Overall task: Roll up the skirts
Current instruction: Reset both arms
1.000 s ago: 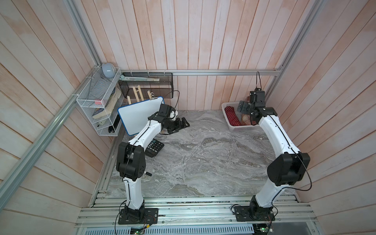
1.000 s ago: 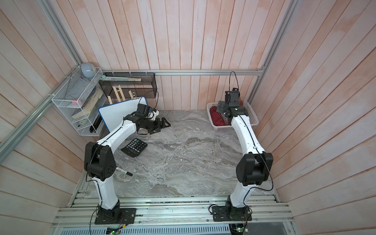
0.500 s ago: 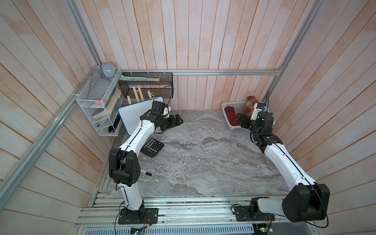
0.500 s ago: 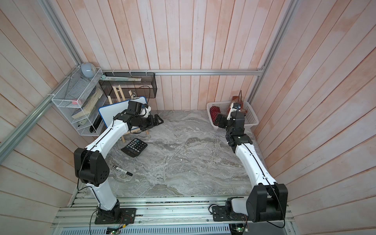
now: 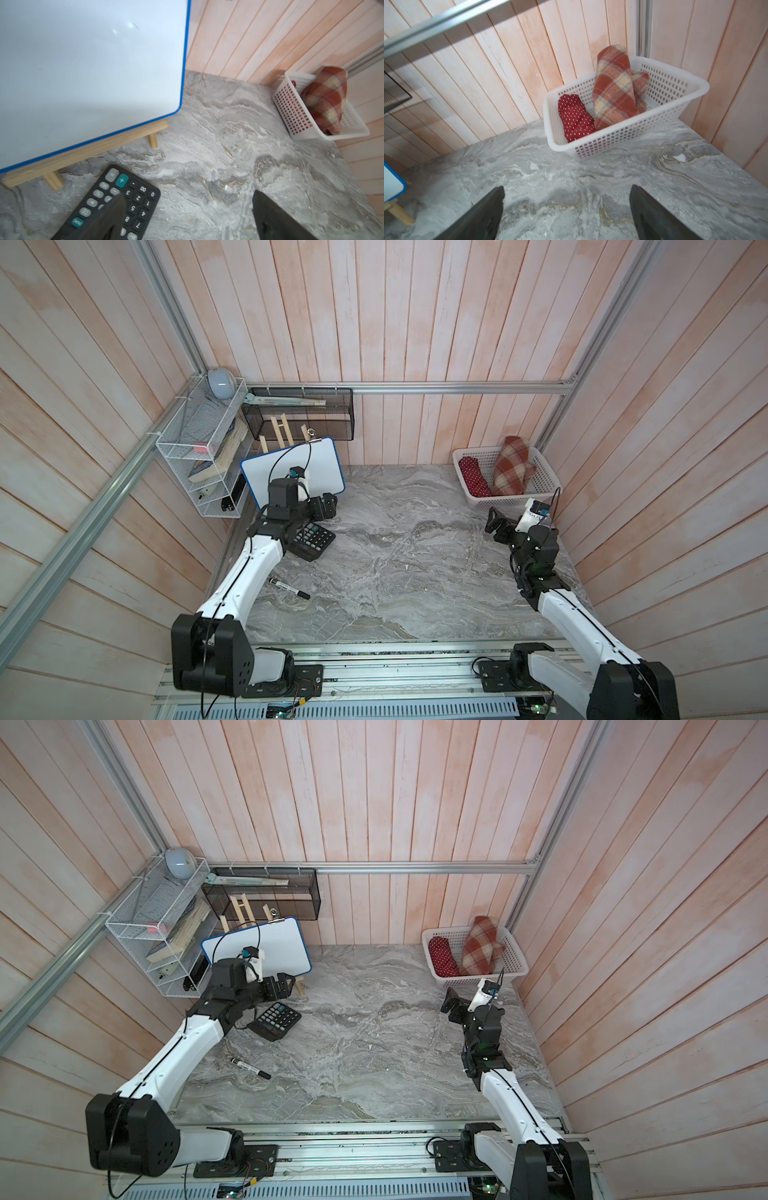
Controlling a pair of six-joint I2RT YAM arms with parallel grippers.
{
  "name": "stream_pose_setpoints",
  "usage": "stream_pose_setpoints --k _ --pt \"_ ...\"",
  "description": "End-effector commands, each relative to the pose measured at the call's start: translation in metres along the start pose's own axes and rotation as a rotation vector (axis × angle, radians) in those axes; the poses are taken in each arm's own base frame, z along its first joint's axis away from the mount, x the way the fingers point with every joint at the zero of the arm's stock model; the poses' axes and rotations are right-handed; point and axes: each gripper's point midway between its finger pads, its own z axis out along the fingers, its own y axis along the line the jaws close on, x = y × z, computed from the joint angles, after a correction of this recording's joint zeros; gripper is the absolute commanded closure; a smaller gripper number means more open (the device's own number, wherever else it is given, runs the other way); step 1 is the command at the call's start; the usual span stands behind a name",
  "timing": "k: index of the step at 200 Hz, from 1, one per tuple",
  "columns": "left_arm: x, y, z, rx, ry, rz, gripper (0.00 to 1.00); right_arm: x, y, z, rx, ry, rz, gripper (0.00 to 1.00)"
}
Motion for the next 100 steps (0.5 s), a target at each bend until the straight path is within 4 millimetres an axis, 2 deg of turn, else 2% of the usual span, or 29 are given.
stream_pose_setpoints --k 1,11,21,32,47,69,100 --pt "-0.03 0.008 -0.02 -0.053 -0.302 0.132 0.0 -0.03 -0.008 -0.002 0.058 -0.099 0.022 0.02" --pt "-0.024 0.017 -0.029 -0.101 -0.36 0.184 0.0 -0.03 -0.012 -0.004 0.069 -0.115 -0.013 0.02" --pt "-0.015 0.034 -0.037 -0.192 -0.406 0.197 0.0 -0.027 -0.011 -0.006 0.055 -0.131 -0.088 0.02" --pt "-0.003 0.05 -0.047 -0.268 -0.455 0.198 0.0 -0.021 -0.022 -0.005 0.095 -0.12 -0.089 0.02" --pt "0.009 0.052 -0.056 -0.279 -0.533 0.281 0.0 -0.011 -0.031 -0.005 0.115 -0.1 -0.128 0.02" --pt "0.033 0.071 -0.051 -0.33 -0.556 0.23 0.0 0.003 -0.043 -0.003 0.141 -0.077 -0.167 0.02" --pt "0.048 0.066 -0.031 -0.271 -0.493 0.256 0.01 0.008 -0.053 0.001 0.154 -0.057 -0.181 0.02"
